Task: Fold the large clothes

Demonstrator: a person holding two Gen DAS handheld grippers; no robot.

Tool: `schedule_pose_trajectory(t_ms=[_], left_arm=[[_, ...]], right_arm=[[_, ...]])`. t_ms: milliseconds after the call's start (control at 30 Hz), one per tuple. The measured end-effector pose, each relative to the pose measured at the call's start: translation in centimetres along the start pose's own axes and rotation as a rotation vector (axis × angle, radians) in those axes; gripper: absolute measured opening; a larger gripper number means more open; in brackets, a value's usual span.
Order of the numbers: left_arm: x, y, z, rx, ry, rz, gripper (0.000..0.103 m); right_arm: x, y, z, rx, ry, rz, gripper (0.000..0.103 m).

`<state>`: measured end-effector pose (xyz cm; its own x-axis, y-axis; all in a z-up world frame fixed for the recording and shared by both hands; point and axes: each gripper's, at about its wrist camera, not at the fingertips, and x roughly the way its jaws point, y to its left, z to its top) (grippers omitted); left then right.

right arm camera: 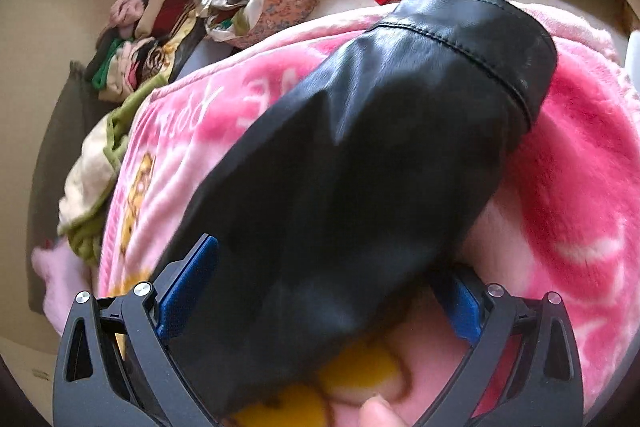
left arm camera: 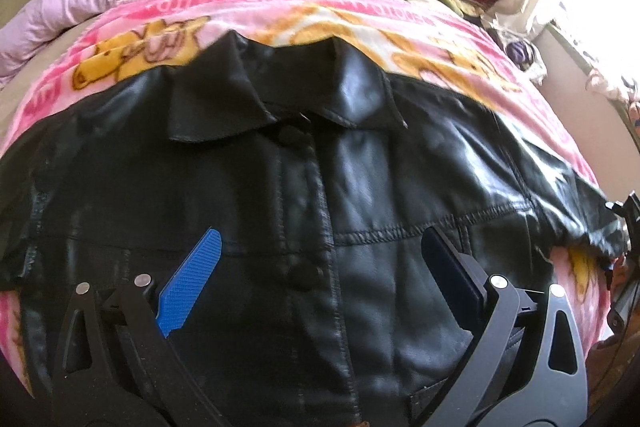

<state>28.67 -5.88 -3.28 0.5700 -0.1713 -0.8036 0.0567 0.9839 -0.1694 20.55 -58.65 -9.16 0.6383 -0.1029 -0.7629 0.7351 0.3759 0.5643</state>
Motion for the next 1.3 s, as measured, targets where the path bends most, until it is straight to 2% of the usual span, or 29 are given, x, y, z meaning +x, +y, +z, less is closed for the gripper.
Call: schedule_pose_trajectory(t_ms=[67,100,200,233,300,400,633,767,900,1033,1300], left_arm=[[-0.4,0.8,0.2,-0.021,-0.005,-0.002,0.094],[-0.5,1.1,0.2,-0.027,-0.004,-0.002,0.094],[-1.1,2.2,0.5,-0.044,-0.008,0.000,0.094],[-1.3,2.6,0.7,-0.054,-0.013,0.002,0.094],[-1.8,3.5,1.1,-0.075,-0.022,0.001,0.094],[-2.7,4.6,1.6,-0.095,-0.041,0.010,0.094],[-5.2,7.5,2.2,-0.151,-0.094,-0.021,0.094],[-6.1,9.7,2.4,-0.219,-0.120,-0.105,0.094],[-6.5,10.6,2.6,-0.239,-0.139,-0.135,0.094],[-6.5,11.8,2.7,-0.293,-0.136,-0.242,0.094],[-7.3,15.3,2.3,-0.439,-0.170,-0.423,0.094]], right_arm=[[0.0,0.1,0.6,0.022,-0.020,0.038,0.096],[-0.2,0.1,0.8,0.028,-0.032,0.052,0.083],[-1.1,1.0,1.2,0.007,-0.077,0.056,0.058],[-1.4,1.6,1.2,-0.012,-0.093,0.063,0.054],[-2.1,2.8,1.4,-0.053,-0.121,0.089,0.024],[-3.7,5.0,1.2,-0.138,-0.165,0.143,0.012],[-8.4,11.7,-1.9,-0.392,-0.243,0.317,0.008],[-11.3,15.8,-5.8,-0.575,-0.258,0.437,0.008],[-12.9,19.5,-10.2,-0.739,-0.263,0.526,0.008],[-13.6,22.2,-14.7,-0.868,-0.219,0.610,0.008],[-13.6,26.4,-24.9,-1.155,-0.126,0.700,0.010]])
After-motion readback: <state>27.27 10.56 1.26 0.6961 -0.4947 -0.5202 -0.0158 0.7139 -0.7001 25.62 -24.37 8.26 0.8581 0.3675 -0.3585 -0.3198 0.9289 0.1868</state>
